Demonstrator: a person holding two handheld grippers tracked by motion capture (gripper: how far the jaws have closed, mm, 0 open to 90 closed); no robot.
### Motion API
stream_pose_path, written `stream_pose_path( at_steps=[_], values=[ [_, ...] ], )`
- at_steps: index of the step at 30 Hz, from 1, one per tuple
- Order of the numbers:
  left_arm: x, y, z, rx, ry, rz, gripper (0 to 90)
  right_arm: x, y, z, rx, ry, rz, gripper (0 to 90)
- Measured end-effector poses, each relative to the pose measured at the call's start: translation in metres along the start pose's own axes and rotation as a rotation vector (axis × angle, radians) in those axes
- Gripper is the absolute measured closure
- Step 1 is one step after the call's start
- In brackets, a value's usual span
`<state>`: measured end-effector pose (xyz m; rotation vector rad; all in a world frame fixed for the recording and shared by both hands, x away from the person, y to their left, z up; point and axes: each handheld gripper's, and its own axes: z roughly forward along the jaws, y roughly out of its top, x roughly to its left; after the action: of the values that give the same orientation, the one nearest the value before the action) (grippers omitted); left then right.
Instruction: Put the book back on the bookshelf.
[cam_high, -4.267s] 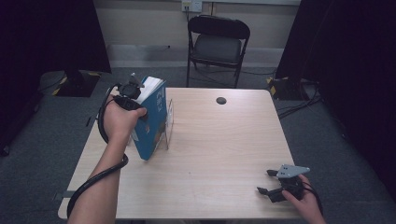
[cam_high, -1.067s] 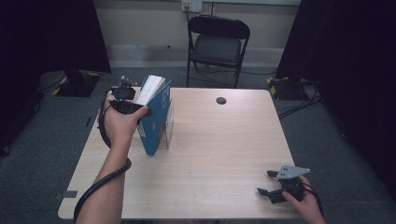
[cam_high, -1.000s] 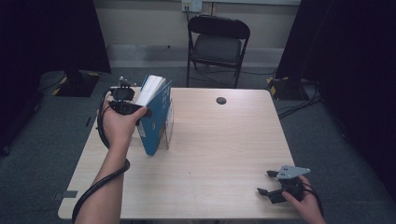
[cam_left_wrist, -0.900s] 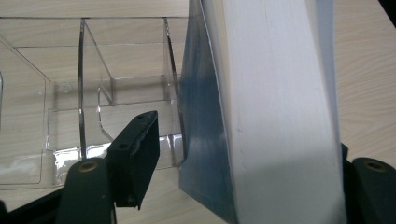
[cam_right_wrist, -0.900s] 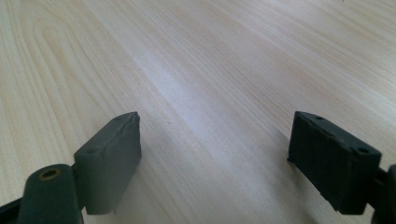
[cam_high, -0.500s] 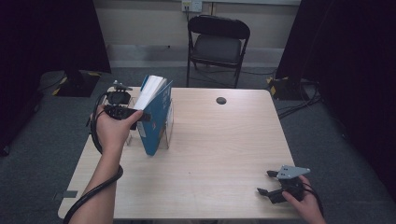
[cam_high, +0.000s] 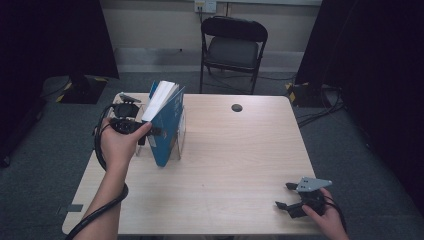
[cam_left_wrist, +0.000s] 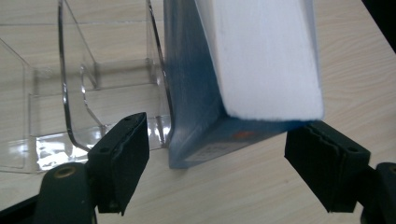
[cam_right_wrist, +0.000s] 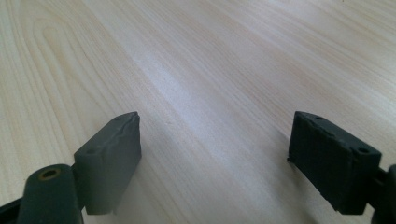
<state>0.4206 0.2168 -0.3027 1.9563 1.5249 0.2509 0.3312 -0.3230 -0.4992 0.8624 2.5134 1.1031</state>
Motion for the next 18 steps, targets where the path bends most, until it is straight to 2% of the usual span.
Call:
stream_pose_path(
  at_steps=[5,10,11,12,14,18],
  values=[
    [0.006,-0.008,0.0,-0.017,-0.02,-0.01,20.1,0.0,0.0,0.0,0.0,0.0,0.001,16.4],
    [0.01,-0.015,-0.002,-0.008,-0.036,0.01,19.2,0.0,0.0,0.0,-0.001,0.0,-0.001,16.4],
    [0.011,-0.017,-0.001,-0.016,-0.042,-0.002,19.2,0.0,0.0,0.0,-0.001,0.0,-0.002,16.4],
    [0.012,-0.019,-0.002,-0.013,-0.047,0.016,19.4,0.0,0.0,0.0,0.0,0.0,-0.001,16.4],
    [0.013,-0.022,-0.002,-0.017,-0.055,0.022,19.4,0.0,0.0,0.0,-0.001,-0.001,-0.001,16.4],
    [0.016,-0.028,0.0,-0.013,-0.065,0.021,19.3,0.0,0.0,0.0,0.0,0.0,-0.001,16.4]
  ],
)
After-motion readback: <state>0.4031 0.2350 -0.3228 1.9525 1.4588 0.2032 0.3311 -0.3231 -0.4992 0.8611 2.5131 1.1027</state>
